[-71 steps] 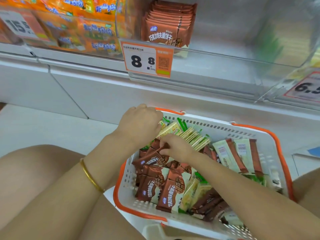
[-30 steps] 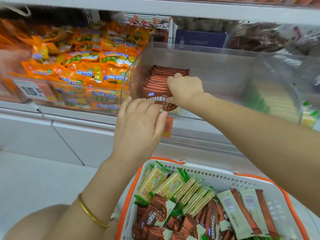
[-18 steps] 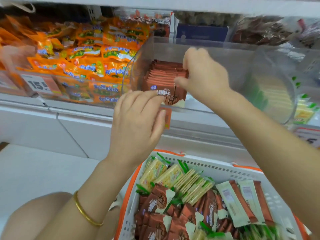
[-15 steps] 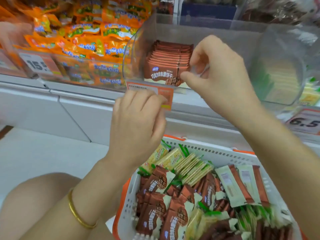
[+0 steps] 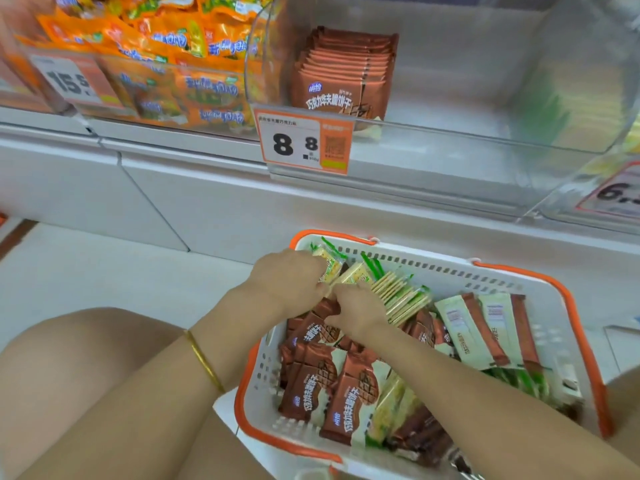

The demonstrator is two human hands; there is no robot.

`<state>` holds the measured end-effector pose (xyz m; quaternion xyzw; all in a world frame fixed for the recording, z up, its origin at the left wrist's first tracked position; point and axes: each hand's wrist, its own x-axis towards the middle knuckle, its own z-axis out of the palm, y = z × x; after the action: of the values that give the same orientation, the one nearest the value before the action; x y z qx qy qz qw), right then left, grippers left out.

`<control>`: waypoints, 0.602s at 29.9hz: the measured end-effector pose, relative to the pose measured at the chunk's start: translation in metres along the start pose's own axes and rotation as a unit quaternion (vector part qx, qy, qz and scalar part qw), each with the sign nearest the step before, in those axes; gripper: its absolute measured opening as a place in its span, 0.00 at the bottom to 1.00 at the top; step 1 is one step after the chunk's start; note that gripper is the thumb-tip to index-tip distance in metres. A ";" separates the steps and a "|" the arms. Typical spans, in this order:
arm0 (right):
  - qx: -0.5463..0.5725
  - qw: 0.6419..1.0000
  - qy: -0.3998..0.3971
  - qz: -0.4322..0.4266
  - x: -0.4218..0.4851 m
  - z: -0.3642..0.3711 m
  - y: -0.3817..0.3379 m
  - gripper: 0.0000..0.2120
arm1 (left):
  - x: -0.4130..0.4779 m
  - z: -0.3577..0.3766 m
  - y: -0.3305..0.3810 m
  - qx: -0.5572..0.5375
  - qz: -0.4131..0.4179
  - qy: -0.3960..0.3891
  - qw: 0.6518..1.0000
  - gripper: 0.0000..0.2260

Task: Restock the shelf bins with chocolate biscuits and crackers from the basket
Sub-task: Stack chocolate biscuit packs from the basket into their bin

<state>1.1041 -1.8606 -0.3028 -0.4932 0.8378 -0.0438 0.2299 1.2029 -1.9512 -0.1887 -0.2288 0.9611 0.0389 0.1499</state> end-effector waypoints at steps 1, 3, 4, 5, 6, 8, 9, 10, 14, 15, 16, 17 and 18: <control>0.016 1.000 -0.015 -0.004 0.002 -0.001 0.005 0.13 | 0.001 0.000 0.000 0.000 0.000 -0.006 1.000 0.15; 0.082 0.996 -0.032 -0.022 0.004 -0.009 0.014 0.12 | 0.003 0.001 -0.001 -0.003 -0.002 -0.018 1.000 0.15; 0.135 0.990 -0.029 -0.031 0.001 -0.018 0.018 0.11 | 0.004 0.001 -0.002 -0.006 -0.003 -0.023 1.000 0.15; 0.194 0.980 -0.018 -0.035 -0.002 -0.028 0.022 0.10 | 0.006 0.000 -0.003 -0.014 -0.005 -0.027 1.000 0.15; 0.254 0.967 -0.005 -0.033 -0.006 -0.041 0.025 0.08 | 0.007 -0.001 -0.004 -0.027 -0.007 -0.032 0.999 0.16; 0.373 0.927 0.024 -0.020 -0.019 -0.068 0.031 0.06 | 0.010 -0.004 -0.005 -0.071 -0.004 -0.038 0.997 0.18; 0.424 0.905 0.031 -0.017 -0.025 -0.081 0.034 0.06 | 0.012 -0.006 -0.005 -0.109 -0.001 -0.034 0.993 0.19; 0.462 0.886 0.030 -0.015 -0.032 -0.093 0.036 0.06 | 0.013 -0.009 -0.005 -0.157 0.000 -0.023 0.987 0.20; 0.504 0.862 0.041 -0.033 -0.055 -0.138 0.036 0.09 | 0.016 -0.029 -0.006 -0.330 0.026 0.065 0.941 0.18; 0.511 0.857 0.049 -0.043 -0.059 -0.151 0.033 0.10 | 0.015 -0.036 -0.006 -0.366 0.036 0.081 0.927 0.17; 0.511 0.856 0.054 -0.054 -0.063 -0.164 0.031 0.10 | 0.013 -0.045 -0.006 -0.404 0.040 0.093 0.909 0.16; 0.505 0.859 0.057 -0.064 -0.068 -0.178 0.027 0.11 | 0.009 -0.055 -0.006 -0.439 0.042 0.107 0.891 0.14; 0.495 0.864 0.057 -0.076 -0.072 -0.192 0.023 0.13 | 0.005 -0.066 -0.007 -0.466 0.044 0.120 0.875 0.11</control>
<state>1.0330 -1.8170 -0.1144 -0.3736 0.6773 -0.4985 0.3914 1.1840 -1.9687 -0.1271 -0.2324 0.8511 0.4614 -0.0930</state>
